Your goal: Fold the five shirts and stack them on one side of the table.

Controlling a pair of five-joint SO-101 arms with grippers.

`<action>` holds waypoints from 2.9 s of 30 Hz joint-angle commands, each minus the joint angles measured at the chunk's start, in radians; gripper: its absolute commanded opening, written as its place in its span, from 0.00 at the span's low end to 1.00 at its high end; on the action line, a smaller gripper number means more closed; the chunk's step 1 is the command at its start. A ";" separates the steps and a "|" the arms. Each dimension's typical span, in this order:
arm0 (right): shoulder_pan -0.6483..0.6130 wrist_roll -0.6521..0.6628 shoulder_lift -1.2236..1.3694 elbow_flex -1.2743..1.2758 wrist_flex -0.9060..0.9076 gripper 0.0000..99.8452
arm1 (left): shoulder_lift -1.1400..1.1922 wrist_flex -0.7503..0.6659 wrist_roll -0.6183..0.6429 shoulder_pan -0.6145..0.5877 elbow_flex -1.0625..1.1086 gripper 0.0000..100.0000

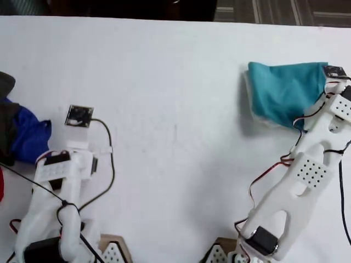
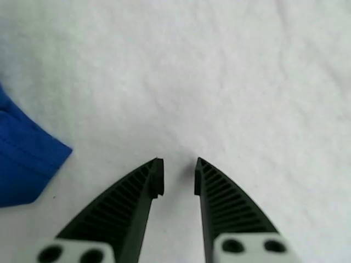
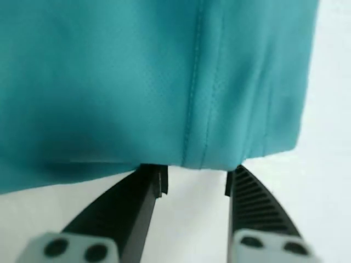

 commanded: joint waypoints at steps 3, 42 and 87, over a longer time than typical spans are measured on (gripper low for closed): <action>0.004 0.002 -0.005 -0.046 -0.056 0.14 | -0.031 -0.017 0.002 -0.003 -0.004 0.12; 0.024 0.011 -0.182 -0.276 0.044 0.02 | -0.031 -0.017 0.002 -0.003 -0.004 0.12; 0.035 0.149 -0.130 -0.404 -0.022 0.16 | -0.031 -0.017 0.002 -0.003 -0.004 0.12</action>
